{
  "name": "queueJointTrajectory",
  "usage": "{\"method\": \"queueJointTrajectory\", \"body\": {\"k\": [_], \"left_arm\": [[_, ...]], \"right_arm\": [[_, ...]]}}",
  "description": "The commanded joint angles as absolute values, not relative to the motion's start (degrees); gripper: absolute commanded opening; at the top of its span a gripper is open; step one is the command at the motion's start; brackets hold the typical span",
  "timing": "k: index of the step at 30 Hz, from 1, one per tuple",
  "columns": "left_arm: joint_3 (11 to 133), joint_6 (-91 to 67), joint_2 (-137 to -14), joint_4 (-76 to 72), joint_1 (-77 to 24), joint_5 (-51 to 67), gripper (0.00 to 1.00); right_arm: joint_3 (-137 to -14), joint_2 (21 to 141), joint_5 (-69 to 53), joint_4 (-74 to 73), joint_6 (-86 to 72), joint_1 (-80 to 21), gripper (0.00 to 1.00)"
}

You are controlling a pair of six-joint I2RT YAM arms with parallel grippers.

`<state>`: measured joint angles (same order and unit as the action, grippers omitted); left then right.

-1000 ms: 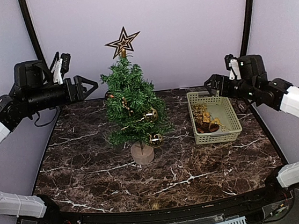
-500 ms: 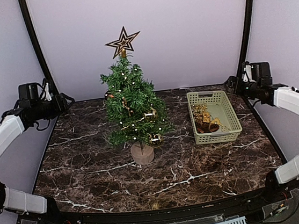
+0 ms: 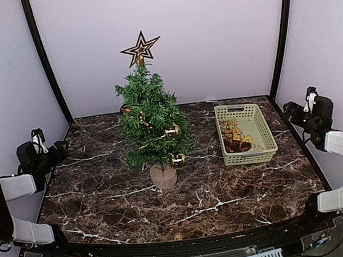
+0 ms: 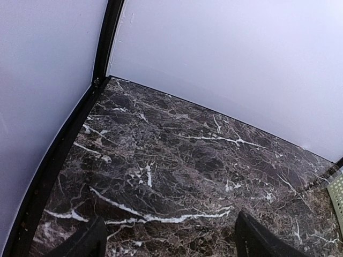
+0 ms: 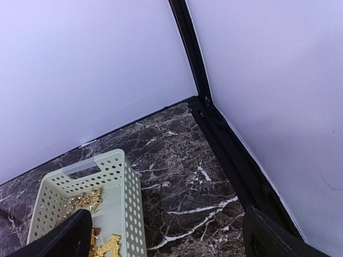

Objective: Decorate the small christmas tree
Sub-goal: Reset both arms

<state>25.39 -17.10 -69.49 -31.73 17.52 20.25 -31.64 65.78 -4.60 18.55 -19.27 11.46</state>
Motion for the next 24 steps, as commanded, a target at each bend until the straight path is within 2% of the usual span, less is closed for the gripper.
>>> {"method": "queueJointTrajectory", "body": {"k": [1, 4, 10, 24], "left_arm": [[17.0, -13.5, -63.5, -45.4, 17.5, 16.0, 0.87], [13.4, -10.4, -60.2, -45.2, 17.1, 14.5, 0.92], [9.9, -9.5, -57.7, -45.8, 17.0, 14.4, 0.94], [10.2, -8.5, -61.8, -45.9, 16.9, 14.9, 0.96]], "right_arm": [[-22.1, 60.2, -3.7, 38.8, -17.3, 11.6, 0.99], [-15.7, 57.3, -0.4, 47.3, -16.1, 11.6, 0.99], [-8.6, 56.8, 4.3, 56.5, -15.0, 11.6, 0.99], [-6.2, 56.6, 3.4, 58.9, -14.4, 11.6, 0.99]]}}
